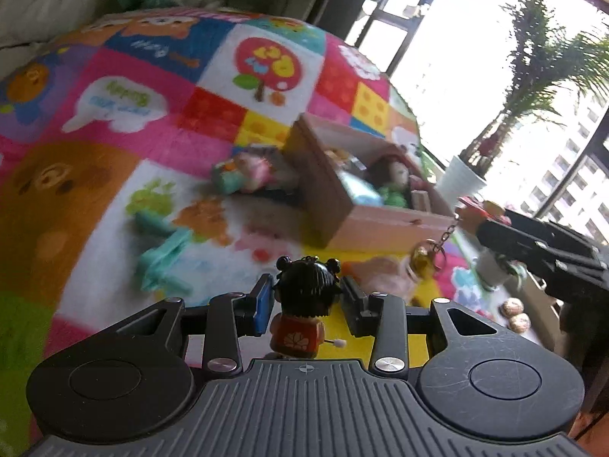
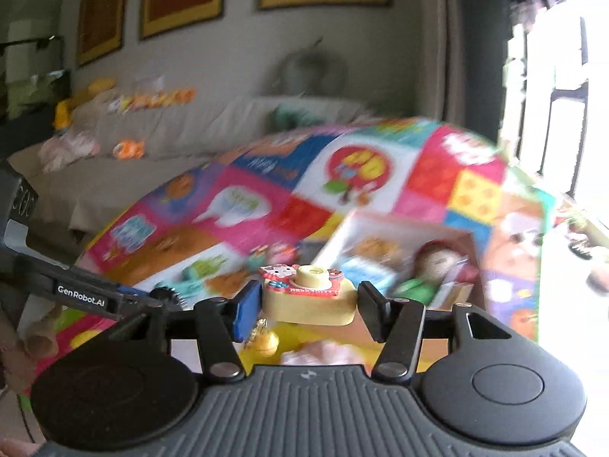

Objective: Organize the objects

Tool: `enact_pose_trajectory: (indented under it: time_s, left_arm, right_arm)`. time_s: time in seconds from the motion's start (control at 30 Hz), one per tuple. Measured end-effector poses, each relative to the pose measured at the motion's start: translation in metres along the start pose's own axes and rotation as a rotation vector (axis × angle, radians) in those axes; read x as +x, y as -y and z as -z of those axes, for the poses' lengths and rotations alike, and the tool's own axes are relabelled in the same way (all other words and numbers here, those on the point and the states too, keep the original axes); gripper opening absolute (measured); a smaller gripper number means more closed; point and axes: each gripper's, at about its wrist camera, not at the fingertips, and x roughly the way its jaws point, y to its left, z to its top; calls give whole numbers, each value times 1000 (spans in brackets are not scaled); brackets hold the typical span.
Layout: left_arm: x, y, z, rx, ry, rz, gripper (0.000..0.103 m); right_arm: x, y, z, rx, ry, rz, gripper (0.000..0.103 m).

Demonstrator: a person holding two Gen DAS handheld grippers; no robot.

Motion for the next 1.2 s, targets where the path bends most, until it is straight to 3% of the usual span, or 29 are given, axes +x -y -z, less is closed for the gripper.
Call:
enact_pose_trajectory:
  time_s: [0.17,0.33,0.47,0.53,0.6,0.77,0.87,1.0,1.13,1.17,1.2]
  left_arm:
    - [25,51,-48,109,62,54,42]
    - [77,89,-92,115,102,76,42]
    - [131,95,-100,29,11,100,42]
    - [156,94,-92,-5,-54,65,42]
    - [166,91,-84,-19,-67,39,43]
    - [147,70,-79,-94,18,71,43]
    - [117,61,-84,-62,90,79,42]
    - [76,54,-66,9,151,95,42]
    - [54,47,-37,107,120,82,42]
    - [52,43,-30,120,101,75,42]
    - [52,38,-24,121,84,69,42]
  right_arm:
    - [-18,29,10,44,42,84,55]
    - [-17,47,27,113,27,102,55]
    - [-19,59,41,144,13,112,55]
    - [-18,64,45,151,5,123,55]
    - [-15,70,49,166,-7,133,55]
    - [-6,79,55,197,-32,138,55]
    - [-3,81,55,218,-46,112,55]
    - [3,89,41,251,-59,86,55]
    - [9,111,-16,283,12,48,55]
    - [12,116,-34,282,34,49,44]
    - [16,121,-53,280,55,54,42]
